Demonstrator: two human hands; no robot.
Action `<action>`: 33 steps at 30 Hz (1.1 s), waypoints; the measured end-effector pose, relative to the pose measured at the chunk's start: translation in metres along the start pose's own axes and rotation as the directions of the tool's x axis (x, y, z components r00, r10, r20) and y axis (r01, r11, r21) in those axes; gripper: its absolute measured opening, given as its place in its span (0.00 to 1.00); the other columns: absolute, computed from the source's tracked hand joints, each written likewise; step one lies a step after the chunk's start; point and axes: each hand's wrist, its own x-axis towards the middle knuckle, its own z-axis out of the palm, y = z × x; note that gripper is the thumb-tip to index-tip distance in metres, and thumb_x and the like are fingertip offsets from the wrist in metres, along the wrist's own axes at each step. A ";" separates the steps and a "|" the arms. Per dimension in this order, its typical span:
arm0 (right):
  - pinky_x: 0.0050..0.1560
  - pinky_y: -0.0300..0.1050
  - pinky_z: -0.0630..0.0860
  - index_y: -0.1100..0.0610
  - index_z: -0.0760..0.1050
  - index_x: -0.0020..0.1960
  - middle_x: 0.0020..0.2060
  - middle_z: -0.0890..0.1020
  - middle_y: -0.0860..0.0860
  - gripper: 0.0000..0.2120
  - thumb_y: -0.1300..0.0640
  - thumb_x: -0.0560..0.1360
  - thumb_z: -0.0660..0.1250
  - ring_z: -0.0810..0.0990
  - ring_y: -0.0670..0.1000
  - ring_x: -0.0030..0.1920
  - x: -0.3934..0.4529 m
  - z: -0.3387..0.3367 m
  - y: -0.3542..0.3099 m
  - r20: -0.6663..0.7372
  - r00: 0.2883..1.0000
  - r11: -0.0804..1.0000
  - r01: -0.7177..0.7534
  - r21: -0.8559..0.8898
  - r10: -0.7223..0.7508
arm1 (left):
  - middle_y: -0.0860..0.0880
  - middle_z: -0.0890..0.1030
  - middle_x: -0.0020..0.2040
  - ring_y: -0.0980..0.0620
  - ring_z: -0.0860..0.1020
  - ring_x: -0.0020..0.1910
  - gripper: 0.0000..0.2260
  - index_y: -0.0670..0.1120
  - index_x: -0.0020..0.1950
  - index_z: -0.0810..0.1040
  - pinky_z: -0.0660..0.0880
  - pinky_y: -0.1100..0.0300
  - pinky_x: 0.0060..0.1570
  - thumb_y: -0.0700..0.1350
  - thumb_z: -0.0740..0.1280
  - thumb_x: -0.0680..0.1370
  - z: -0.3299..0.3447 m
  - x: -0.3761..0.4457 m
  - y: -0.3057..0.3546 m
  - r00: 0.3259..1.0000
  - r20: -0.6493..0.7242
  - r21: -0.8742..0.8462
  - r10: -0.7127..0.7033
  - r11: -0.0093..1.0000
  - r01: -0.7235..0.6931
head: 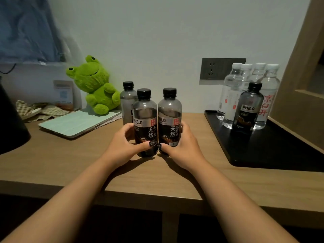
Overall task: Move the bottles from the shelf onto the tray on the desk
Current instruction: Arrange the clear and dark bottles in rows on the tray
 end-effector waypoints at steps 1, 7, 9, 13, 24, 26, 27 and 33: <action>0.62 0.40 0.68 0.48 0.55 0.75 0.68 0.71 0.46 0.43 0.56 0.68 0.77 0.69 0.43 0.64 -0.003 -0.006 0.002 0.026 1.000 1.000 -0.004 0.020 0.004 | 0.54 0.79 0.59 0.55 0.76 0.60 0.31 0.51 0.64 0.73 0.72 0.54 0.62 0.49 0.79 0.64 0.001 -0.001 0.001 1.000 0.004 -0.010 0.000 1.000 0.000; 0.58 0.36 0.67 0.49 0.55 0.76 0.71 0.67 0.48 0.45 0.51 0.67 0.77 0.67 0.44 0.66 -0.011 -0.018 0.004 -0.003 1.000 0.998 0.001 0.056 0.000 | 0.53 0.78 0.61 0.54 0.75 0.62 0.38 0.52 0.66 0.72 0.72 0.52 0.63 0.60 0.79 0.59 0.008 -0.013 0.009 0.999 0.020 -0.004 0.046 0.999 -0.046; 0.50 0.28 0.66 0.50 0.58 0.75 0.67 0.72 0.47 0.43 0.52 0.67 0.77 0.69 0.41 0.60 -0.011 -0.018 0.002 -0.014 1.000 0.997 0.005 0.073 -0.004 | 0.53 0.78 0.61 0.54 0.75 0.61 0.37 0.51 0.67 0.71 0.72 0.53 0.61 0.58 0.77 0.60 0.010 -0.015 0.011 0.999 0.011 -0.008 0.047 0.999 -0.047; 0.40 0.21 0.68 0.47 0.62 0.71 0.54 0.72 0.35 0.37 0.54 0.68 0.77 0.71 0.30 0.48 -0.016 -0.026 0.002 -0.091 0.987 0.991 0.131 0.022 -0.129 | 0.54 0.78 0.59 0.55 0.75 0.59 0.30 0.51 0.65 0.71 0.71 0.60 0.56 0.48 0.78 0.66 0.016 -0.016 0.016 0.998 -0.027 0.001 0.054 0.999 -0.054; 0.60 0.38 0.71 0.51 0.68 0.69 0.60 0.76 0.43 0.34 0.56 0.66 0.77 0.72 0.43 0.62 -0.031 -0.148 0.049 -0.383 0.914 0.987 0.084 -0.140 -0.132 | 0.64 0.71 0.51 0.61 0.70 0.53 0.27 0.55 0.63 0.66 0.64 0.72 0.42 0.48 0.75 0.70 0.117 0.020 0.060 0.990 0.118 -0.062 0.080 0.995 -0.073; 0.61 0.40 0.70 0.51 0.68 0.68 0.59 0.75 0.42 0.33 0.57 0.67 0.77 0.72 0.43 0.62 -0.032 -0.174 0.059 -0.407 0.908 0.985 0.027 -0.170 -0.096 | 0.64 0.70 0.49 0.61 0.70 0.52 0.26 0.56 0.61 0.64 0.65 0.72 0.41 0.48 0.75 0.71 0.129 0.027 0.063 0.983 0.158 -0.075 0.097 0.993 -0.086; 0.60 0.40 0.69 0.51 0.67 0.69 0.58 0.74 0.41 0.33 0.57 0.67 0.77 0.71 0.43 0.62 -0.031 -0.186 0.064 -0.414 0.907 0.983 -0.003 -0.183 -0.075 | 0.64 0.70 0.49 0.60 0.70 0.52 0.26 0.56 0.61 0.63 0.65 0.72 0.41 0.48 0.74 0.71 0.134 0.030 0.064 0.980 0.170 -0.079 0.103 0.993 -0.091; 0.64 0.50 0.69 0.55 0.65 0.71 0.66 0.75 0.52 0.35 0.58 0.68 0.76 0.72 0.54 0.67 0.000 -0.248 0.106 -0.426 0.886 0.959 -0.257 -0.122 0.183 | 0.63 0.71 0.50 0.63 0.71 0.48 0.26 0.55 0.63 0.63 0.65 0.72 0.41 0.47 0.74 0.72 0.158 0.052 0.071 0.975 0.187 -0.078 0.124 0.991 -0.111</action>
